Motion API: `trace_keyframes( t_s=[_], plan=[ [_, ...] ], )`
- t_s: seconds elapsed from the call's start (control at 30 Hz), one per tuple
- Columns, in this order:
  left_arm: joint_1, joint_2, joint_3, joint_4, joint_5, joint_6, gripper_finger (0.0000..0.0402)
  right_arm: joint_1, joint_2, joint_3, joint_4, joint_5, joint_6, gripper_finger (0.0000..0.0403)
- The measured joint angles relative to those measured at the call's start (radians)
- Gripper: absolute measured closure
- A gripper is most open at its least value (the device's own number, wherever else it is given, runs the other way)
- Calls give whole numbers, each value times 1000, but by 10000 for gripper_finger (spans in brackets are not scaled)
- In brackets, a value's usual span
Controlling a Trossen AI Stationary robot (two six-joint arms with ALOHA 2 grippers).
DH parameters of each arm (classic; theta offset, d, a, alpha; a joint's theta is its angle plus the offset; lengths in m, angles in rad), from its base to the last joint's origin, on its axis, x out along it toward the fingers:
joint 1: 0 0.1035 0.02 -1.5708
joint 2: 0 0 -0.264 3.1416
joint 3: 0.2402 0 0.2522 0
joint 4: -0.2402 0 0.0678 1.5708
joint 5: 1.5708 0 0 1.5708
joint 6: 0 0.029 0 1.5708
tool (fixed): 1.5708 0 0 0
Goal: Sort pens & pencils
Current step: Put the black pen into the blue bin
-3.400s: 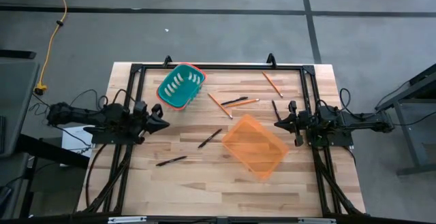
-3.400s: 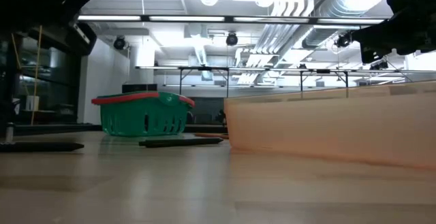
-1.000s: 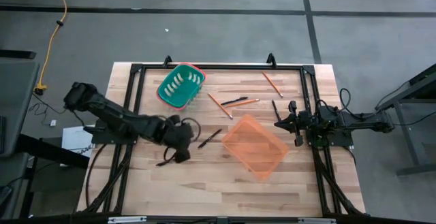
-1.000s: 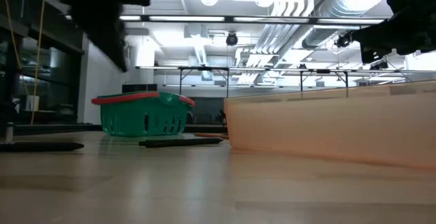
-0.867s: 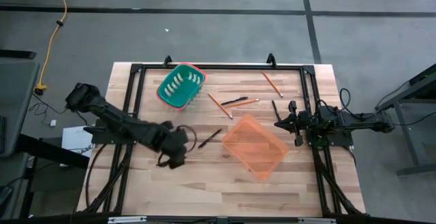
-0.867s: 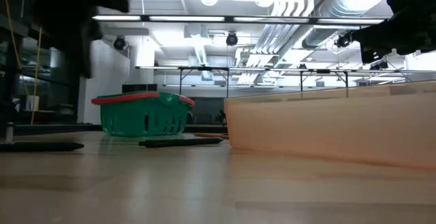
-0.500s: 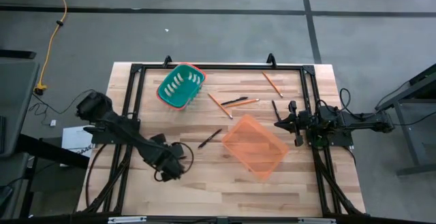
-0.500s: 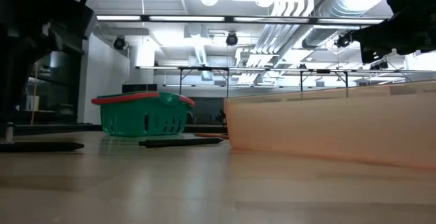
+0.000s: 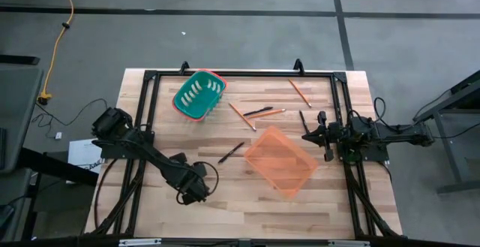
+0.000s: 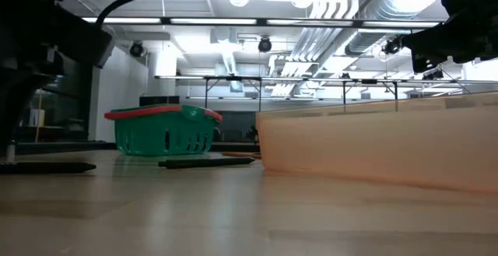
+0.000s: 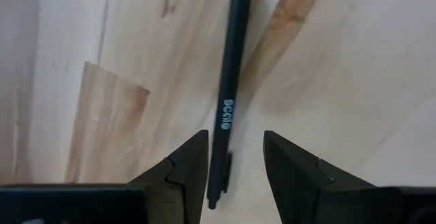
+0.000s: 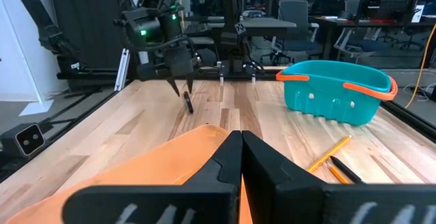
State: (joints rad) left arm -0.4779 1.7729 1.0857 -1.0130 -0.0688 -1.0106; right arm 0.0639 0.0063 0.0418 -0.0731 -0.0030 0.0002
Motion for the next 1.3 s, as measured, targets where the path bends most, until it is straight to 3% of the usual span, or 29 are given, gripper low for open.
trace_keyframes(
  t_s=[0.4,0.77,1.3],
  plan=[
    [0,0,-68,108,-7,-16,275,0,0,0,0,0,0,402],
    [0,-7,-116,146,-3,-13,353,0,0,0,-1,0,0,402],
    [0,-7,-122,156,0,-14,393,0,0,0,-1,0,0,402]
  ],
)
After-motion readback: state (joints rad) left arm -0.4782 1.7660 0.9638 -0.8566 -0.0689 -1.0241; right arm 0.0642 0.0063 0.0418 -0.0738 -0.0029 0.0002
